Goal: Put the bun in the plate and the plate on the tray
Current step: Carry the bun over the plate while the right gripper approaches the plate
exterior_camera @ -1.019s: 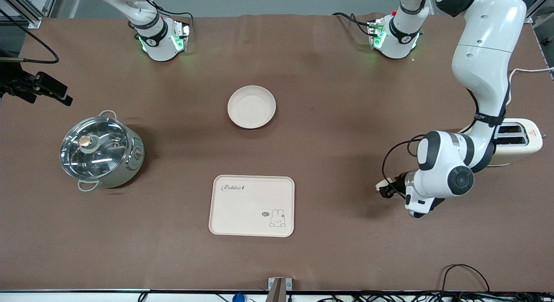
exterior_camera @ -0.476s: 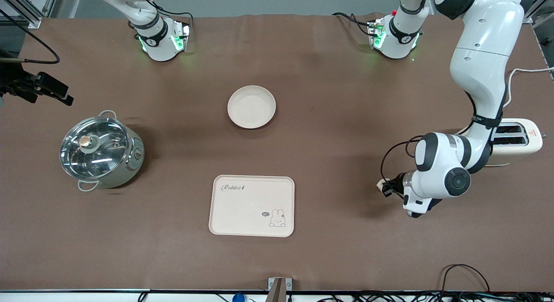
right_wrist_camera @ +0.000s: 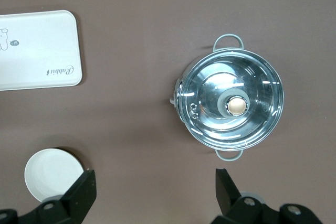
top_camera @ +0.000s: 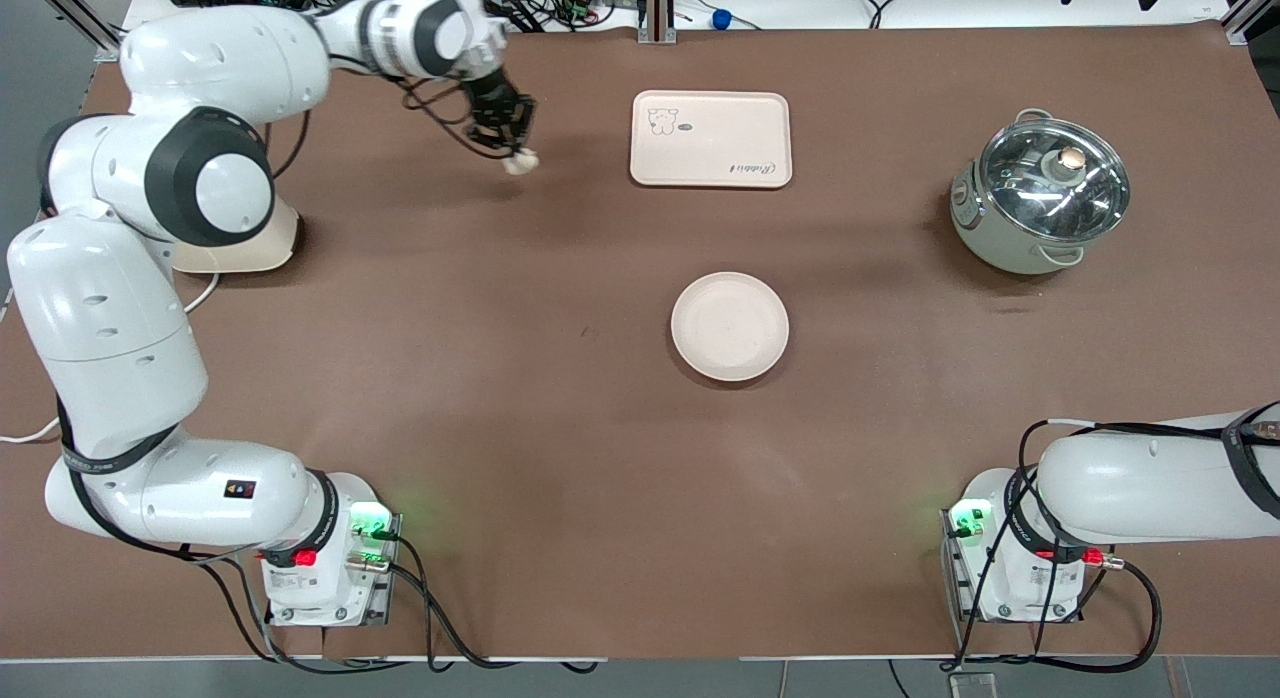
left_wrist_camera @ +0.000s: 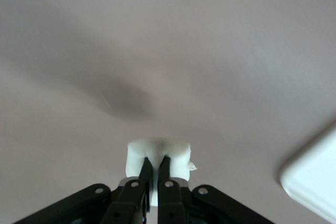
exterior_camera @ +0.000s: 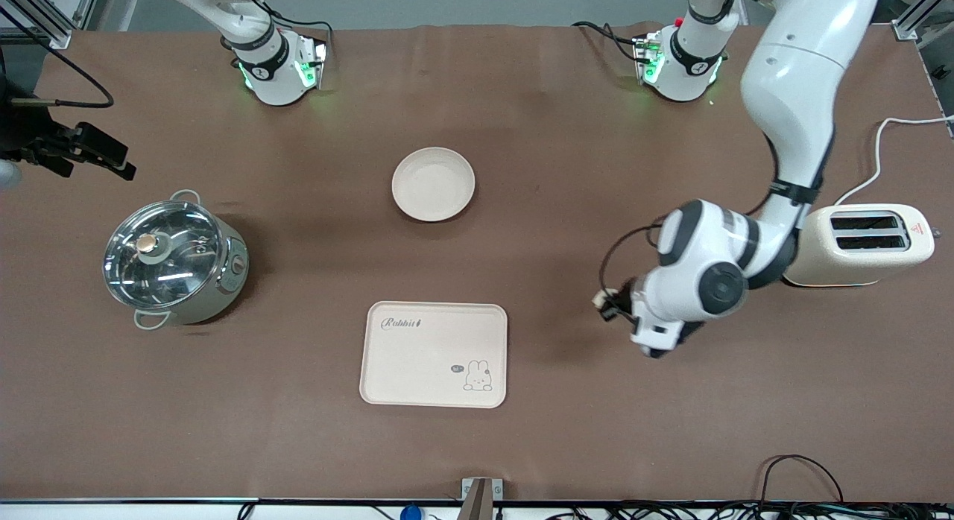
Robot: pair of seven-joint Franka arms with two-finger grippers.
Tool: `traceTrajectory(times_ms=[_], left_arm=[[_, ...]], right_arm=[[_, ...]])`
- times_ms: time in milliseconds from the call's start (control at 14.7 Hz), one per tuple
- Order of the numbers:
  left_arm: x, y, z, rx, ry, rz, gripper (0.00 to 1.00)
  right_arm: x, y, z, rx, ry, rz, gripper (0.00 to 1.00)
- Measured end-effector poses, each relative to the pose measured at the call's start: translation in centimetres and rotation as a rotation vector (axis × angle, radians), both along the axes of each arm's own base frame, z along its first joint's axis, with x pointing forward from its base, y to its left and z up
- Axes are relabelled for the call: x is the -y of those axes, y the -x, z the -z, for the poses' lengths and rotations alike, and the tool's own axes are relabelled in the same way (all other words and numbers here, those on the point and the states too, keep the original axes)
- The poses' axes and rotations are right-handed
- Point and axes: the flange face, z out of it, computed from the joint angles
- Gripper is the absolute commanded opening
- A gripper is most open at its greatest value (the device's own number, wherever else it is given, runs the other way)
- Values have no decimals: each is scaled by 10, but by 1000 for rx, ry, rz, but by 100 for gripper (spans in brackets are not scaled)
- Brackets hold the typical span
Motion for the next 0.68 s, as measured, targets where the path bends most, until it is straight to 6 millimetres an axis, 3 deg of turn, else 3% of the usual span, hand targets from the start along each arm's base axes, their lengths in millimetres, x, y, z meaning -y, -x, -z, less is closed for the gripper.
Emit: traceTrajectory(times_ms=[204,340,544,680], left_arm=[[92,50,-6,-35,-22,-33,1],[150,93,-6,-52,-48,-39,1],[217,154,-6,-65,-79,-38,3],[257,194,-4,-54,-75,-35,3]], right_arm=[[0,1,1,-10,-2,0,100],[-2,1,13,-36,-25,0,100],[-18,-3,51,-78,-90,-10,100],[-46,-3,93,-106,-141,-29,100]])
